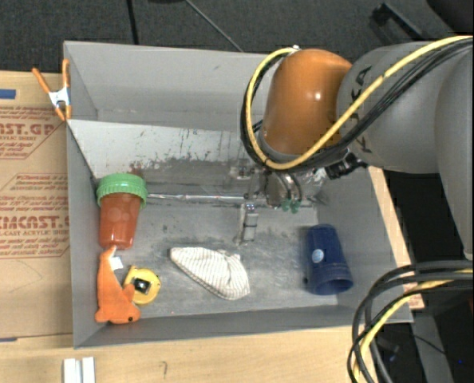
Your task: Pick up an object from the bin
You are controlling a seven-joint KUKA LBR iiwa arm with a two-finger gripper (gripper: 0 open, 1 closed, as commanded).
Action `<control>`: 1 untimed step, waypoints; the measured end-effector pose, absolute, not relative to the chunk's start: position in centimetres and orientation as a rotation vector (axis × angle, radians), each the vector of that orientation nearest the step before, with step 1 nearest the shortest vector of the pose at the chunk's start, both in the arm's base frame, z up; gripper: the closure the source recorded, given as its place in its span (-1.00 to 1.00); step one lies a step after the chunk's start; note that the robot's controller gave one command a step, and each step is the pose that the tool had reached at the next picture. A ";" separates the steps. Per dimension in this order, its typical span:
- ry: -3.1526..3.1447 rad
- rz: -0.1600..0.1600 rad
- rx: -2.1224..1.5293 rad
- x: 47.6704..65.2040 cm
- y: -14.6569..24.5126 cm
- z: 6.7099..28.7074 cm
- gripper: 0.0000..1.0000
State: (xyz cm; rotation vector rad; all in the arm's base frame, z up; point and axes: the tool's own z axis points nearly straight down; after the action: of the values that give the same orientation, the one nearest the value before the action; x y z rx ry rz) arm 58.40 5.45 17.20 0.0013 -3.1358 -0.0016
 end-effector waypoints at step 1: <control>-3.143 -0.002 0.001 58.6 5.4 17.7 -1.00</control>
Offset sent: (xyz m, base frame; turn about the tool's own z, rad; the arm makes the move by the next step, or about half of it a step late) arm -0.0474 0.0134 -0.1020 0.0481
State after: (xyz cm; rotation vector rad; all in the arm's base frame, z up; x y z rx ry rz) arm 58.56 5.44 17.70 0.0009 -3.1434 -0.0022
